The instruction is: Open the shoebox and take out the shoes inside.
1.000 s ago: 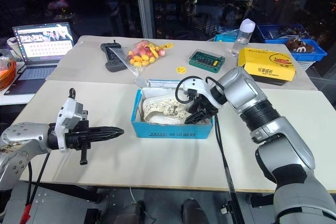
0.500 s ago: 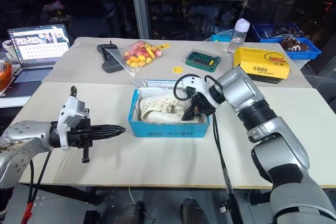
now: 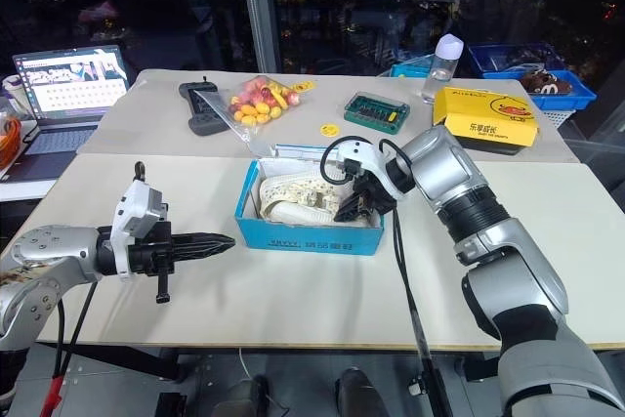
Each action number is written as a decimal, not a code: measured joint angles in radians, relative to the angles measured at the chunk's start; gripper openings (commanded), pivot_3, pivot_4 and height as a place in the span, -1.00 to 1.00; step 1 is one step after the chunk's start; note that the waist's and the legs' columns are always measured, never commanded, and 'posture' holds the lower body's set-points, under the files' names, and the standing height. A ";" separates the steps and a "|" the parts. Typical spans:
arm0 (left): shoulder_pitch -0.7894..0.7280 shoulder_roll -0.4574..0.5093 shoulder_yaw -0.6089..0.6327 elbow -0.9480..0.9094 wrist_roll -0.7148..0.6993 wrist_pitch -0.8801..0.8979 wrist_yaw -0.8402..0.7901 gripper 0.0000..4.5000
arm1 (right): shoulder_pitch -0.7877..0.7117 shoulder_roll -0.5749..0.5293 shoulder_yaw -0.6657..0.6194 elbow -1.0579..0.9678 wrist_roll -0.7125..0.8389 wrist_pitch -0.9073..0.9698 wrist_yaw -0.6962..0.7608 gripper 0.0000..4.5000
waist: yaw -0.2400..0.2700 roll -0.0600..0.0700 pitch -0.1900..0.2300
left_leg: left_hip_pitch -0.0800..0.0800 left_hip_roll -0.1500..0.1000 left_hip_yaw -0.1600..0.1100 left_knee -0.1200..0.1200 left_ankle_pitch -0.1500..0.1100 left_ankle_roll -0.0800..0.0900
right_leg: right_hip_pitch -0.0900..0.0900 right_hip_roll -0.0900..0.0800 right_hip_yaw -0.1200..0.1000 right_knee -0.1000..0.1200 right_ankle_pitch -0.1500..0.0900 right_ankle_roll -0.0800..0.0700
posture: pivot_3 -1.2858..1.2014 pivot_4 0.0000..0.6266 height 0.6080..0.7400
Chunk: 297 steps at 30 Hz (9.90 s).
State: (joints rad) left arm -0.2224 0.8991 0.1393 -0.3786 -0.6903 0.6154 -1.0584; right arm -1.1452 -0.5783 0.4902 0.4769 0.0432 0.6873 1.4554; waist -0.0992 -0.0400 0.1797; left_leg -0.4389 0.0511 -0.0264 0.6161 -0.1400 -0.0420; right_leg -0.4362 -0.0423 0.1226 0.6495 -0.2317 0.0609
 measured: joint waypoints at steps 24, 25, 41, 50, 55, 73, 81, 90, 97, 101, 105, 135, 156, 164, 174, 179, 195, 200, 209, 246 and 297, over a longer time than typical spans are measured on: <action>-0.008 -0.006 -0.005 0.001 0.017 0.000 0.002 -1.00 | 0.009 -0.026 -0.166 -0.173 0.079 -0.066 -0.131 -1.00 | 0.003 0.000 0.000 | -0.002 0.000 0.000 0.000 0.000 0.000 | -0.001 0.000 0.000 -0.001 -0.001 0.000 | 0.03 -0.52 1.00; -0.008 -0.006 -0.005 0.002 0.019 0.000 0.000 -1.00 | 0.022 -0.027 -0.164 -0.185 0.055 -0.112 -0.158 -1.00 | 0.003 0.000 0.000 | -0.002 0.000 0.000 0.000 0.000 0.000 | -0.001 0.000 0.000 -0.001 -0.001 0.000 | 0.03 -0.52 1.00; -0.009 -0.005 -0.005 0.005 0.021 0.000 -0.012 -1.00 | 0.186 -0.100 -0.113 -0.447 -0.184 -0.454 -0.325 -1.00 | 0.008 0.000 0.000 | -0.002 0.000 0.001 0.000 0.000 0.000 | -0.001 0.000 0.001 -0.001 -0.002 0.001 | 0.03 -0.52 1.00; -0.009 -0.005 -0.005 0.004 0.021 0.000 -0.013 -1.00 | 0.245 -0.142 -0.112 -0.518 -0.316 -0.592 -0.439 -1.00 | 0.008 0.000 0.000 | -0.002 0.000 0.001 0.000 0.000 0.000 | -0.001 0.000 0.001 -0.001 -0.001 0.000 | 0.03 -0.52 1.00; -0.008 -0.005 -0.005 0.004 0.021 0.002 -0.014 -1.00 | 0.292 -0.176 -0.122 -0.568 -0.426 -0.671 -0.538 -1.00 | 0.014 0.000 0.000 | -0.002 0.000 0.001 0.000 0.000 0.000 | -0.001 0.000 0.001 -0.001 -0.002 0.000 | 0.03 -0.52 1.00; -0.013 -0.001 -0.006 0.005 0.020 0.018 -0.034 -1.00 | 0.453 -0.131 -0.266 -0.721 -0.619 -0.656 -0.848 -1.00 | 0.032 0.000 0.000 | -0.002 0.000 0.001 0.000 0.000 0.000 | -0.001 0.000 0.001 -0.001 -0.002 0.000 | 0.03 -0.52 1.00; -0.020 -0.001 -0.011 0.021 0.021 0.019 -0.043 -1.00 | 0.522 -0.131 -0.341 -0.719 -0.615 -0.597 -0.892 -1.00 | 0.031 0.000 0.000 | -0.002 0.000 0.001 0.000 0.000 0.000 | -0.001 0.000 0.001 -0.001 -0.001 0.000 | 0.03 -0.52 1.00; -0.024 -0.002 -0.012 0.022 0.021 0.019 -0.043 -1.00 | 0.623 -0.293 -0.435 -0.471 -0.740 -0.380 -0.953 -1.00 | 0.039 0.000 0.000 | -0.002 -0.001 0.001 0.001 0.001 0.001 | 0.000 -0.001 0.001 -0.001 -0.002 0.000 | 0.03 -0.52 1.00; -0.042 -0.007 -0.014 0.022 0.021 0.019 -0.036 -1.00 | 0.687 -0.297 -0.415 -0.351 -0.775 -0.301 -0.977 -1.00 | 0.014 0.000 0.000 | 0.000 -0.001 0.002 0.001 0.001 0.001 | 0.001 0.000 0.003 -0.001 -0.001 0.000 | 0.03 -0.52 1.00; -0.045 -0.018 -0.015 0.026 0.021 0.019 -0.023 -1.00 | 0.703 -0.261 -0.365 -0.296 -0.769 -0.281 -0.975 -0.81 | 0.010 0.000 0.000 | 0.000 -0.002 0.002 0.002 0.001 0.002 | 0.001 -0.001 0.004 -0.001 0.000 0.002 | 0.03 -0.52 1.00; -0.049 -0.023 -0.019 0.026 0.021 0.019 -0.021 -1.00 | 0.704 -0.239 -0.359 -0.295 -0.727 -0.265 -0.943 -0.26 | 0.007 0.000 0.000 | 0.000 -0.002 0.002 0.002 0.001 0.002 | 0.002 -0.001 0.003 -0.001 0.000 0.002 | 0.03 -0.52 1.00; -0.066 -0.047 -0.048 0.034 0.021 0.019 0.003 -1.00 | -0.034 0.010 -0.153 -0.227 -0.103 -0.382 -0.231 0.60 | -0.001 0.006 0.005 | 0.001 -0.002 -0.001 0.008 0.001 0.002 | 0.009 -0.002 0.000 -0.003 -0.001 0.005 | 0.03 -0.52 1.00; 0.022 -0.047 -0.002 -0.047 -0.003 0.044 0.061 -1.00 | -0.246 0.264 0.007 0.729 -0.379 -0.972 -0.344 0.98 | -0.004 0.006 0.006 | 0.008 -0.001 -0.002 0.007 0.001 0.001 | 0.014 -0.001 -0.001 -0.001 -0.001 0.001 | 0.03 -0.52 1.00; 0.027 -0.047 -0.002 -0.047 -0.015 0.044 0.068 -1.00 | -0.247 0.278 0.002 0.760 -0.414 -1.003 -0.389 0.75 | -0.002 0.006 0.006 | 0.009 -0.001 -0.002 0.007 0.001 0.001 | 0.015 -0.001 -0.001 -0.001 -0.001 0.002 | 0.03 -0.52 1.00; 0.023 -0.047 -0.003 -0.047 -0.017 0.044 0.070 -1.00 | -0.242 0.278 -0.028 0.748 -0.416 -1.024 -0.389 -0.68 | -0.012 0.006 0.005 | 0.010 -0.001 -0.002 0.007 0.001 0.001 | 0.016 -0.001 -0.001 -0.001 -0.001 0.002 | 0.03 -0.52 1.00; 0.016 -0.047 -0.004 -0.046 -0.017 0.044 0.070 -1.00 | -0.224 0.287 -0.034 0.738 -0.418 -1.024 -0.393 -0.98 | -0.022 0.005 0.005 | 0.010 -0.001 -0.002 0.007 0.001 0.001 | 0.016 -0.001 -0.001 -0.001 -0.001 0.002 | 0.03 -0.52 1.00; 0.007 -0.047 -0.007 -0.045 -0.016 0.044 0.070 -1.00 | -0.210 0.292 -0.074 0.707 -0.412 -1.014 -0.420 -0.98 | -0.026 0.006 0.005 | 0.009 -0.001 -0.002 0.006 0.001 0.001 | 0.015 -0.001 -0.001 -0.001 -0.001 0.002 | 0.03 -0.52 1.00; -0.001 -0.047 -0.013 -0.039 -0.015 0.044 0.068 -1.00 | -0.209 0.282 -0.106 0.671 -0.400 -0.995 -0.413 -0.98 | -0.025 0.006 0.006 | 0.008 -0.001 -0.002 0.005 0.001 0.001 | 0.013 -0.001 0.000 -0.001 -0.001 0.002 | 0.03 -0.52 1.00; -0.009 -0.053 -0.039 -0.037 -0.014 0.044 0.066 -1.00 | -0.265 0.279 -0.287 0.581 -0.230 -0.837 -0.429 -0.98 | -0.026 0.006 0.006 | 0.008 -0.001 -0.002 -0.002 0.001 0.002 | 0.011 -0.001 0.000 -0.002 -0.002 0.001 | 0.03 -0.52 1.00; -0.090 -0.099 -0.098 0.032 0.021 0.037 0.032 -1.00 | 0.129 -0.456 -0.479 -0.194 0.065 0.154 -0.354 -0.98 | 0.005 0.008 0.008 | 0.007 -0.002 0.001 -0.007 0.001 0.002 | 0.009 -0.002 0.002 -0.005 -0.007 0.001 | 0.03 -0.52 1.00; -0.102 -0.296 0.213 0.073 -0.017 0.081 0.437 -1.00 | 0.874 -0.170 -0.786 -0.938 0.250 0.339 -0.712 0.31 | 0.029 0.006 0.007 | 0.008 -0.002 -0.001 0.008 0.001 0.002 | 0.014 -0.001 0.002 -0.002 -0.002 0.006 | 0.03 -0.52 1.00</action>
State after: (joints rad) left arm -0.3242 0.6035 0.3520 -0.3054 -0.7077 0.6969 -0.6211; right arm -0.2714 -0.7488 -0.2954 -0.4609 0.2935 1.0259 0.7429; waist -0.0701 -0.0342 0.1866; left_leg -0.4307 0.0494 -0.0273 0.6242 -0.1391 -0.0405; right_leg -0.4219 -0.0432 0.1243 0.6479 -0.2339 0.0666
